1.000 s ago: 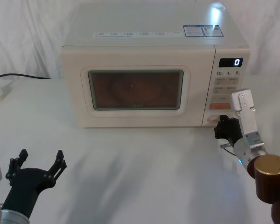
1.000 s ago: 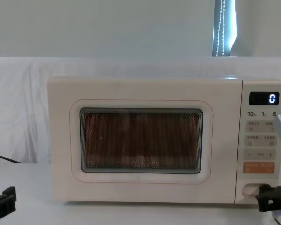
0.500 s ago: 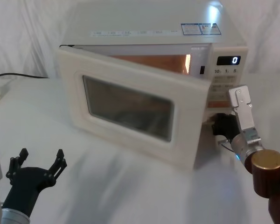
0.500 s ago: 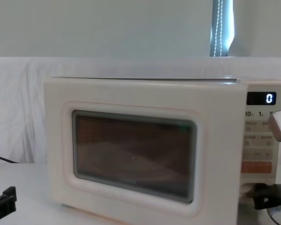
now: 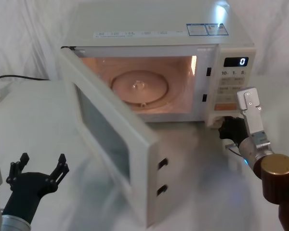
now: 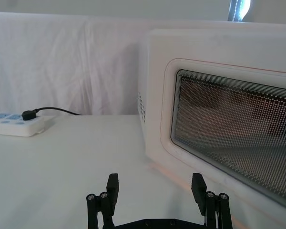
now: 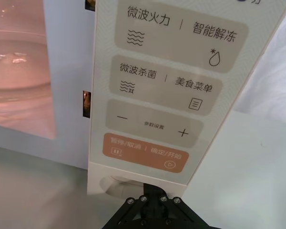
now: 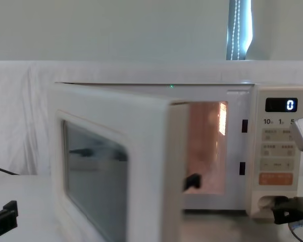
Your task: Press the button to open the microwave door with one hand; close the microwave door with the other hand.
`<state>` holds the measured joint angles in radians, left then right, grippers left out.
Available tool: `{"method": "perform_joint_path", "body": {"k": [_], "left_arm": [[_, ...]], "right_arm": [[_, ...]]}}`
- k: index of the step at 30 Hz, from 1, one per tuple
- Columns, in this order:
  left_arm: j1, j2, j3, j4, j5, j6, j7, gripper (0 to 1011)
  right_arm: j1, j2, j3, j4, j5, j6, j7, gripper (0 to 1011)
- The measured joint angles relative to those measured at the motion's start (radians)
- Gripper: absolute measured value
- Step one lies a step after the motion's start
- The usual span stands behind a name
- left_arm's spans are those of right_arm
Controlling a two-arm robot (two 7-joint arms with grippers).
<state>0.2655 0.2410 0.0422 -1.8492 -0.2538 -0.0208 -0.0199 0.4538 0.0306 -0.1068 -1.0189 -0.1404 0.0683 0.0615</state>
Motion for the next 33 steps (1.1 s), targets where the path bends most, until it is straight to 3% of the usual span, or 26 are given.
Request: {"method": "perform_joint_path", "body": {"k": [24, 33], "left_arm": [[0.0, 0.0, 0.0, 0.0, 0.0, 0.0, 0.0, 1001], [0.0, 0.0, 0.0, 0.0, 0.0, 0.0, 0.0, 1001]], "right_arm": [[-0.163, 0.036, -0.033, -0.263, 0.047, 0.075, 0.081, 0], [-0.25, 0.071, -0.055, -0.404, 0.1, 0.094, 0.146, 0]]}}
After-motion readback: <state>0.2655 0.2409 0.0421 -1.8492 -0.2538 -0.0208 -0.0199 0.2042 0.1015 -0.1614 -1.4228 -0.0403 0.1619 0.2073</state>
